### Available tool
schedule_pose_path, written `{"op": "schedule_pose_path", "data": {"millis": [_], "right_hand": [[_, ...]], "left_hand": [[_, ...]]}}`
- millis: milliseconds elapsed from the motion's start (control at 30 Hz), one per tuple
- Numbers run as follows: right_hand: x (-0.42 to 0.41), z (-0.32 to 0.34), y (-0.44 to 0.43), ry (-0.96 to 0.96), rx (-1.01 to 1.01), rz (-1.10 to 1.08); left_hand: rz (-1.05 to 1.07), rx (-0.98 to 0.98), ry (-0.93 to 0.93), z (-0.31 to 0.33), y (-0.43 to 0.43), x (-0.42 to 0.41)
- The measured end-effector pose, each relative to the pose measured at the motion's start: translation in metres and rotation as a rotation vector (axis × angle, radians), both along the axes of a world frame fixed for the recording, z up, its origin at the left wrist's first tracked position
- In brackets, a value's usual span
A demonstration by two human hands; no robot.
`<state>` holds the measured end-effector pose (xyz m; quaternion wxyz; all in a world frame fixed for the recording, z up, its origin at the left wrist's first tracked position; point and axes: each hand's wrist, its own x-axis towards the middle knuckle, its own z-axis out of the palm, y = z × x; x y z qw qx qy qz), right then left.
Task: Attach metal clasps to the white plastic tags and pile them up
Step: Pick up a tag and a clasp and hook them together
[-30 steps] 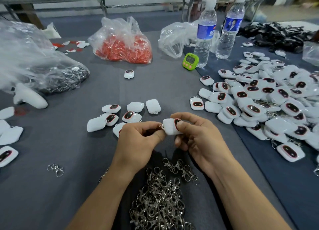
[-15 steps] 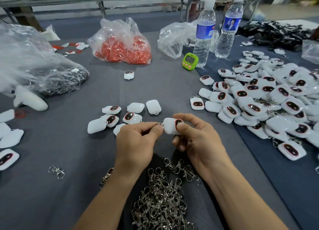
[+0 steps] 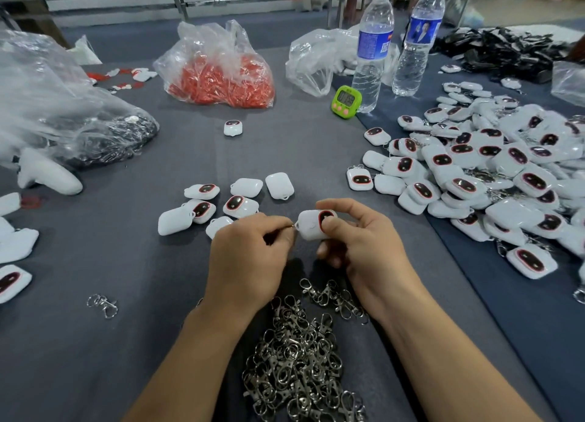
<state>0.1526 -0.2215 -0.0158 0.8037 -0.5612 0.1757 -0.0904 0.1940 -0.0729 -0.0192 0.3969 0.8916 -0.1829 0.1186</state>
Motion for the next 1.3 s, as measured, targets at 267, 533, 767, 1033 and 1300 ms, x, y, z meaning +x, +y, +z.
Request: {"op": "schedule_pose_path", "data": {"millis": [267, 533, 767, 1033, 1300], "right_hand": [[0.0, 0.001, -0.008, 0.044, 0.203, 0.05], [0.0, 0.001, -0.008, 0.047, 0.199, 0.089], [-0.002, 0.0, -0.003, 0.011, -0.018, 0.005], [0.0, -0.01, 0.002, -0.053, -0.455, -0.053], [-0.001, 0.003, -0.004, -0.044, 0.073, -0.016]], "left_hand": [[-0.121, -0.452, 0.376, 0.006, 0.002, 0.006], [-0.138, -0.513, 0.436, 0.004, -0.002, 0.005], [-0.075, -0.039, -0.024, -0.002, -0.002, -0.001], [-0.11, 0.284, -0.158, -0.003, -0.002, -0.002], [-0.122, -0.271, 0.269, 0.0, -0.005, 0.002]]}}
